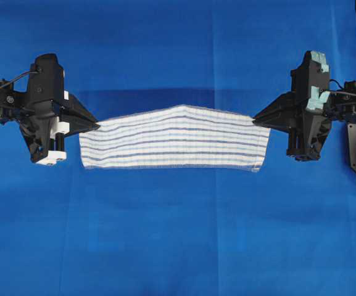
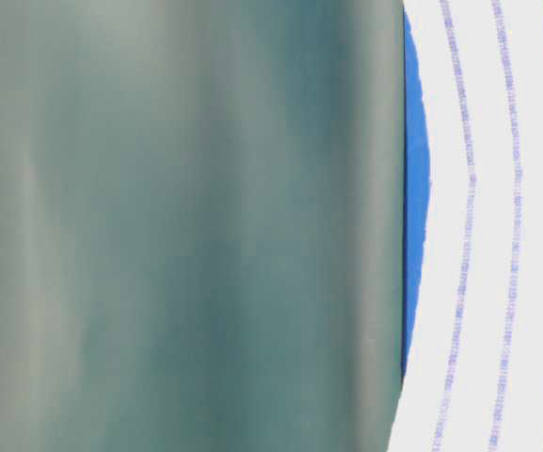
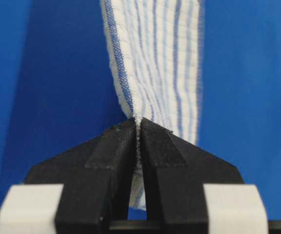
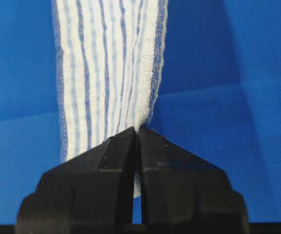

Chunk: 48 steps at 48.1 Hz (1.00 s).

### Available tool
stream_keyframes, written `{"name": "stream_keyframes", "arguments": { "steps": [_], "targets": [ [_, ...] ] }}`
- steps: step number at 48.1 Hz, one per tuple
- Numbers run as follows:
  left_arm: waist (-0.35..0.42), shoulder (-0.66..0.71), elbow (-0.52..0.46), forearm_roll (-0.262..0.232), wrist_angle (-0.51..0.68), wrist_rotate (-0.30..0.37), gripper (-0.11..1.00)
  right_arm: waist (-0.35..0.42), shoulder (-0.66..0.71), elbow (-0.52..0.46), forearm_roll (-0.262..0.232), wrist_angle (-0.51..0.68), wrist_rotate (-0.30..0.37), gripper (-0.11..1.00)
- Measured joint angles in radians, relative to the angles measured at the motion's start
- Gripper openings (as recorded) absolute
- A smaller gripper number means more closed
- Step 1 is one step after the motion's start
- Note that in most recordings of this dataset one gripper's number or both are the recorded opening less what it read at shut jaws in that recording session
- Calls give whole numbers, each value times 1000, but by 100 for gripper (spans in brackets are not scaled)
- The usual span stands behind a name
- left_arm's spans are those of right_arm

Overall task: Fold the blue towel.
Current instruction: 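Lift the strip and swing it to a vertical orientation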

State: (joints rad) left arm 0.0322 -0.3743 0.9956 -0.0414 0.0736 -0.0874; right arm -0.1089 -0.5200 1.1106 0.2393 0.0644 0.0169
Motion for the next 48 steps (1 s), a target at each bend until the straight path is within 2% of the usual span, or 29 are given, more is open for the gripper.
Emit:
{"name": "stream_keyframes", "arguments": {
  "steps": [5, 17, 23, 33, 48],
  "targets": [
    [-18, 6, -14, 0, -9, -32, 2, -28, 21, -14, -15, -3, -2, 1],
    [-77, 44, -60, 0, -67, -74, 2, -187, 106, -100, -81, -6, -3, 1],
    [-106, 84, -101, 0, -89, -89, 2, -241, 152, -152, -120, -6, -3, 1],
    [-127, 170, -199, 0, -92, -95, 2, -298, 235, -256, -178, -6, -5, 1],
    [-130, 290, -342, -2, -92, -95, 2, -364, 337, -371, -232, -37, -5, 1]
  ]
}}
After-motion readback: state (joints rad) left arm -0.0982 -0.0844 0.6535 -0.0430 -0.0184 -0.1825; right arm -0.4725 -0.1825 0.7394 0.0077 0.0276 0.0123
